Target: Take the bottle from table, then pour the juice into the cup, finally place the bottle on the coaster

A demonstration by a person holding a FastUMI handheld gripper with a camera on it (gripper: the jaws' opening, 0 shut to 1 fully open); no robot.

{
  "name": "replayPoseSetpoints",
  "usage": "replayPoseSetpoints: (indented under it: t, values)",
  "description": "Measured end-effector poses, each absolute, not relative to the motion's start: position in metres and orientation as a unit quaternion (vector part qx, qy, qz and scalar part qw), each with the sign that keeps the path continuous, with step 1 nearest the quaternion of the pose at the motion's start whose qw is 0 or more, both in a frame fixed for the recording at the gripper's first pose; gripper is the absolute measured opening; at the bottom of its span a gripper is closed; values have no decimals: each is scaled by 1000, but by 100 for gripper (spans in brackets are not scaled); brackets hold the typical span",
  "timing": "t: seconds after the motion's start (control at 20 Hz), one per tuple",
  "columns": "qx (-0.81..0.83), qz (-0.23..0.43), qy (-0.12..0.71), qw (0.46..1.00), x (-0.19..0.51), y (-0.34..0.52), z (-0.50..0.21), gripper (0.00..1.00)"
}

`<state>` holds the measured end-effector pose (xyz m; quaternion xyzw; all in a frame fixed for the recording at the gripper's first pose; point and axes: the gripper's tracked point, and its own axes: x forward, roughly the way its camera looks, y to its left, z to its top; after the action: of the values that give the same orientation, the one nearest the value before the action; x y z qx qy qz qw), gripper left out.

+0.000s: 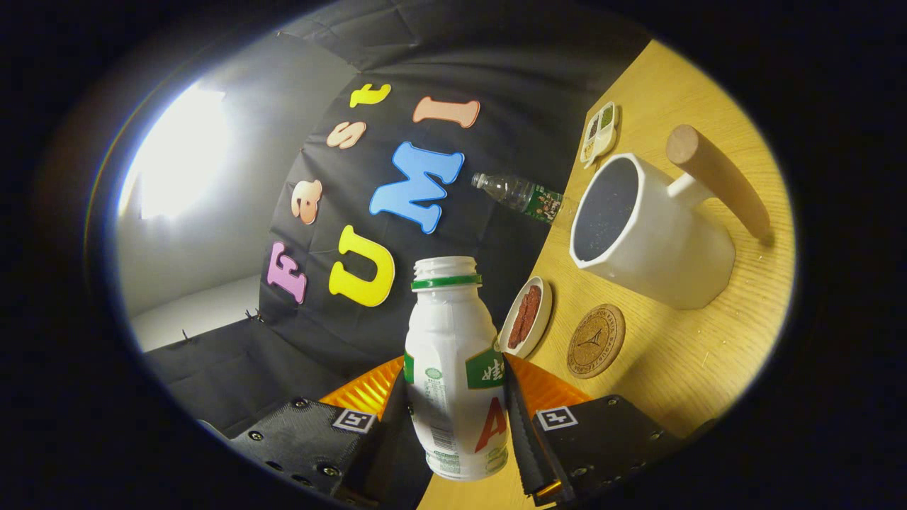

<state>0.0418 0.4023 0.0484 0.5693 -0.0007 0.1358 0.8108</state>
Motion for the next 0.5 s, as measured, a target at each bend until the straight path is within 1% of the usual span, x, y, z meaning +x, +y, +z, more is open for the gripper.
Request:
replayPoseSetpoints:
  t: [0.35, 0.5]
  values:
    - [643, 131, -19, 754, 38, 392, 56, 67]
    - [659, 127, -21, 741, 38, 389, 57, 67]
